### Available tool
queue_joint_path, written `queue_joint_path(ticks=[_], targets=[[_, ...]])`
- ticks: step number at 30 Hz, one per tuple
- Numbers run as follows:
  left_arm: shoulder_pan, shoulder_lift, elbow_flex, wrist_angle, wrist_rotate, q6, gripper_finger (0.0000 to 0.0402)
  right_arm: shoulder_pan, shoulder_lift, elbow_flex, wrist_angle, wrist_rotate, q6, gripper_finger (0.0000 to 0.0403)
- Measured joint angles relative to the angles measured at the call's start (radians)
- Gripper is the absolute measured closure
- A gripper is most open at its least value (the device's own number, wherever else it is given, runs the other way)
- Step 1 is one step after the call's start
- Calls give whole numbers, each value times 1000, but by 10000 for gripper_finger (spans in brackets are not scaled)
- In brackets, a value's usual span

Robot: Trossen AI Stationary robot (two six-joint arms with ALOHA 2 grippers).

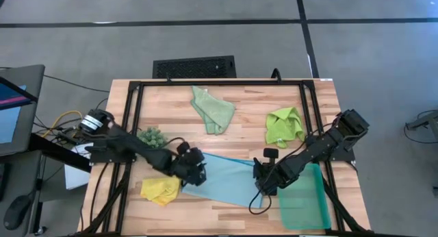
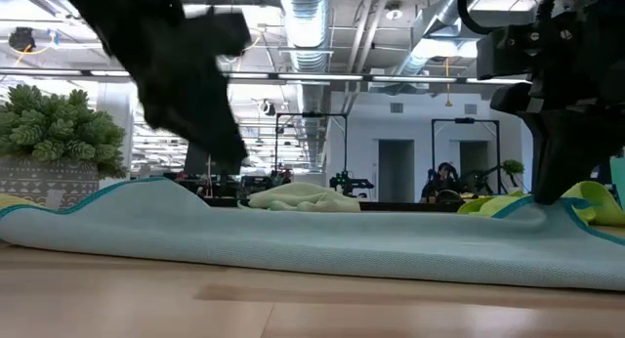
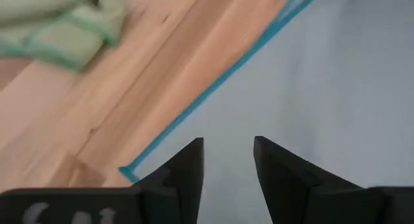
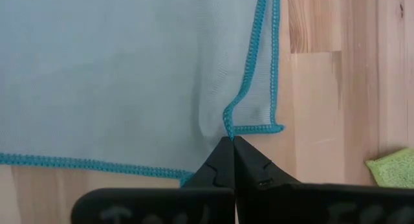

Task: Fold microfiber towels
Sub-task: Fold the blue microfiber cloth

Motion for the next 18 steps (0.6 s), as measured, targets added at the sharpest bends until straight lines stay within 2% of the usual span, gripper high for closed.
queue_joint_path(ticks=[8, 13, 15, 18], targets=[[95, 111, -22, -116, -46, -5, 274, 0, 0, 0, -8, 0, -1, 394], [132, 102, -20, -201, -117, 19, 274, -1, 0, 0, -8, 17, 0, 394], [131, 78, -4, -256, -173, 10, 274, -1, 0, 0, -15, 43, 1, 394], [110, 48, 30, -303, -195, -4, 274, -4, -5, 6, -63, 80, 15, 394]])
